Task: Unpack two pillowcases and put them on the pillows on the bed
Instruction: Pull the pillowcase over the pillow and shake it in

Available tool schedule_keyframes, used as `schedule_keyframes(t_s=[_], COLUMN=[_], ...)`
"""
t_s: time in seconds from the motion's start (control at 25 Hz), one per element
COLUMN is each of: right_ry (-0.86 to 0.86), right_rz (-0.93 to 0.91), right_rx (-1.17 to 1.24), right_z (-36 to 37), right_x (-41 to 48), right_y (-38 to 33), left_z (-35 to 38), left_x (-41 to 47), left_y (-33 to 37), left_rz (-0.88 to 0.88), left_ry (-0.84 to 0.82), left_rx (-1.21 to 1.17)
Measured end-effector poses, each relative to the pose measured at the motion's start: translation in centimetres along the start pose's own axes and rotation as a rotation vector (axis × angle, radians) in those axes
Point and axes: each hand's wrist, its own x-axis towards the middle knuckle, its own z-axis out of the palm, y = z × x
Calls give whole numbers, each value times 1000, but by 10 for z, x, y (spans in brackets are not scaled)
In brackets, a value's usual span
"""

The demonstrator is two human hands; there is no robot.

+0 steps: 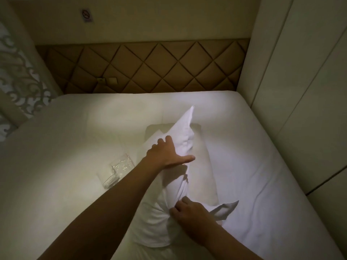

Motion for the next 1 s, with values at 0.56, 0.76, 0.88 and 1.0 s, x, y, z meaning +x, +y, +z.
schedule_keyframes(t_s=[0.56, 0.76, 0.88, 1.0], right_ry=[-31, -112, -110, 155], right_rz=[126, 48, 6, 59], right_rx=[134, 174, 122, 216], right_z=[-54, -138, -180, -222], right_x=[50, 82, 97, 106], right_y=[-59, -48, -54, -45], left_z=[-83, -149, -191, -226], left_x=[-68, -79, -94, -119], left_y=[-52, -32, -21, -13], left_rz=[-92, 50, 147, 279], left_ry=[377, 537, 585, 626], left_rx=[-450, -498, -532, -572])
